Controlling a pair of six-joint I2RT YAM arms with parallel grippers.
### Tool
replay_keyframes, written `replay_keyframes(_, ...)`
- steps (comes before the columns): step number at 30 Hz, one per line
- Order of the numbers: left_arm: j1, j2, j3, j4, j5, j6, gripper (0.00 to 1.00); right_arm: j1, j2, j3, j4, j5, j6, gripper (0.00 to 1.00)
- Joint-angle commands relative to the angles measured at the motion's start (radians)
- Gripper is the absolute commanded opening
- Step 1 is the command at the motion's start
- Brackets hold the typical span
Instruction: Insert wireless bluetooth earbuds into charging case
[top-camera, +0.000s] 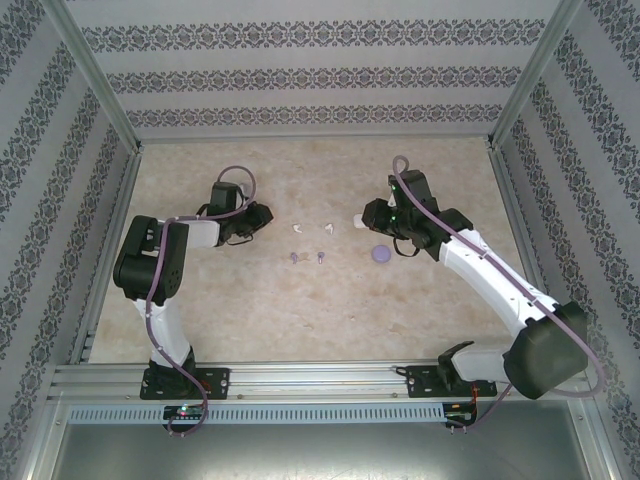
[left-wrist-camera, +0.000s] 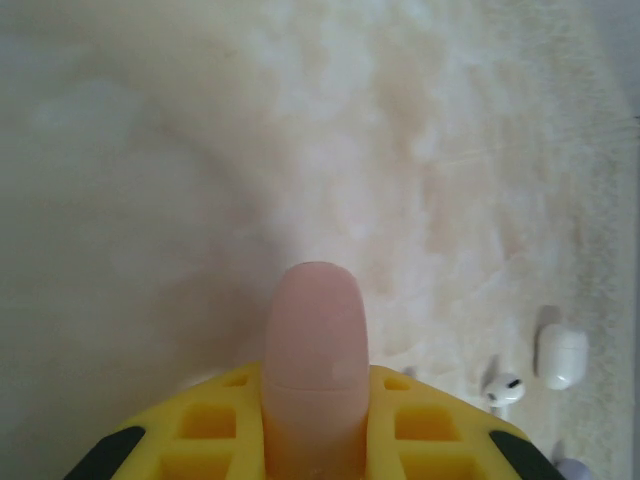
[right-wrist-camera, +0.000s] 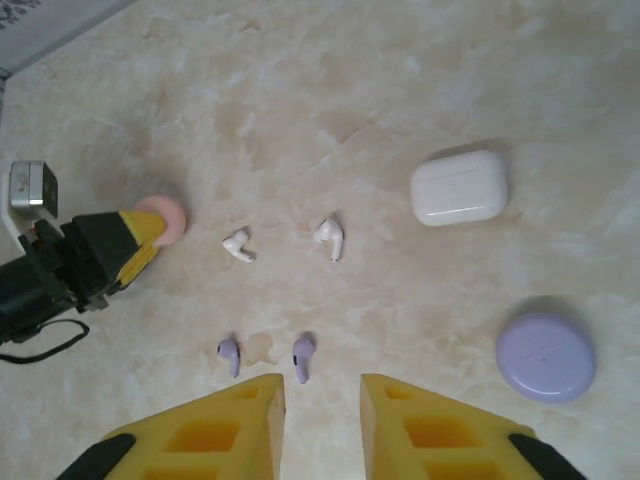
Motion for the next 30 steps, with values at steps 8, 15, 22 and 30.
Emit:
replay_keyframes(8, 0.043, -0.046, -0.051, -0.111, -0.094, -0.034, 0.35, 0.008, 0.006, 0.026, -0.02, 0.068, -0.01, 0.49)
replay_keyframes(15, 0.064, -0.13, -0.082, -0.16, -0.173, -0.037, 0.55, 0.005, 0.009, 0.041, -0.048, 0.089, -0.028, 0.6)
replay_keyframes(22, 0.09, -0.284, -0.093, -0.224, -0.24, 0.008, 0.61, -0.005, 0.037, 0.025, -0.09, 0.143, -0.059, 0.75)
replay_keyframes(30, 0.079, -0.464, -0.014, -0.266, -0.144, 0.087, 0.71, -0.035, 0.206, 0.016, -0.112, 0.157, -0.205, 0.86)
